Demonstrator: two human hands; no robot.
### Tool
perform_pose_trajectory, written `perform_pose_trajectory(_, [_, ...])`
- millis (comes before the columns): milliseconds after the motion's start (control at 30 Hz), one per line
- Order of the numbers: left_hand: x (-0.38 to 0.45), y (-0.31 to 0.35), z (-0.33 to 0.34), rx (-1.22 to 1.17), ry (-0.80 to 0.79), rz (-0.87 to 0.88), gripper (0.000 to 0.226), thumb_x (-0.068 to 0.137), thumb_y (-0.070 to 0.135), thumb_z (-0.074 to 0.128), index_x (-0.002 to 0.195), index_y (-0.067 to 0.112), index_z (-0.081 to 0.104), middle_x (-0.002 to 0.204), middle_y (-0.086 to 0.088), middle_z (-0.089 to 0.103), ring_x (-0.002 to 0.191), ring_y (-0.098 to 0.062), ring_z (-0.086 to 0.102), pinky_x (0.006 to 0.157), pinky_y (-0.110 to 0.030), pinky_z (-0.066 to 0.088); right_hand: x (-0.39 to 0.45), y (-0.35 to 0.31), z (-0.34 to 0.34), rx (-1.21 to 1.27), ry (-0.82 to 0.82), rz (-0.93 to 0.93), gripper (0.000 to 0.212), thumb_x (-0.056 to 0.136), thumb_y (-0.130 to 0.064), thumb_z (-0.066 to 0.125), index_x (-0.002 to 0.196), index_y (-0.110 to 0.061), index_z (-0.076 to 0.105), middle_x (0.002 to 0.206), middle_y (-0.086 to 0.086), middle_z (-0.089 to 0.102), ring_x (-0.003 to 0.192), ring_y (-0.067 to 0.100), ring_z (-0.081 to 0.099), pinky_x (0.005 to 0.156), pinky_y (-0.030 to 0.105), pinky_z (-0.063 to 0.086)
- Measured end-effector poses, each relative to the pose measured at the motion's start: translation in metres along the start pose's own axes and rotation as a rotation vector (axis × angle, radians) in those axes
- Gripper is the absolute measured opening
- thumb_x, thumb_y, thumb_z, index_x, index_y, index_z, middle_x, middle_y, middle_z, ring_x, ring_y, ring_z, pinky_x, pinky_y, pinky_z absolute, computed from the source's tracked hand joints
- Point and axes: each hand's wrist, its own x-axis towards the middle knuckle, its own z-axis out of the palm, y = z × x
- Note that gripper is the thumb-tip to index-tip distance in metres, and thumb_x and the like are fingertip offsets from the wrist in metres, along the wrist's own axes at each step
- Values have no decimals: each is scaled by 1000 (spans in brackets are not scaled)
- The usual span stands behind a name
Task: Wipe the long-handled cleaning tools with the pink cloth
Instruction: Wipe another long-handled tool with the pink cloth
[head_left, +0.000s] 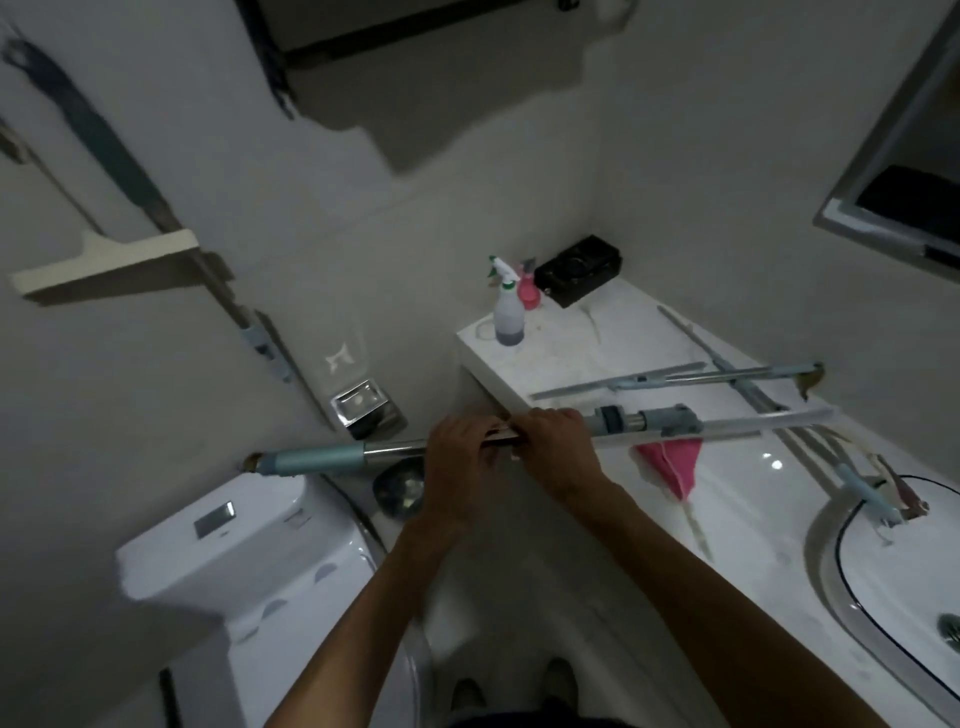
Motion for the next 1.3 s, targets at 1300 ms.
perform_pose_trajectory(1300, [-27,-98,-162,-436,171,-481,11,96,13,64,100,23,61,90,16,67,84,9,65,75,-9,51,66,-260,-7,1048,246,-39,37,91,-25,70,124,-16,56,112,-5,64,103,5,65,86,19,55])
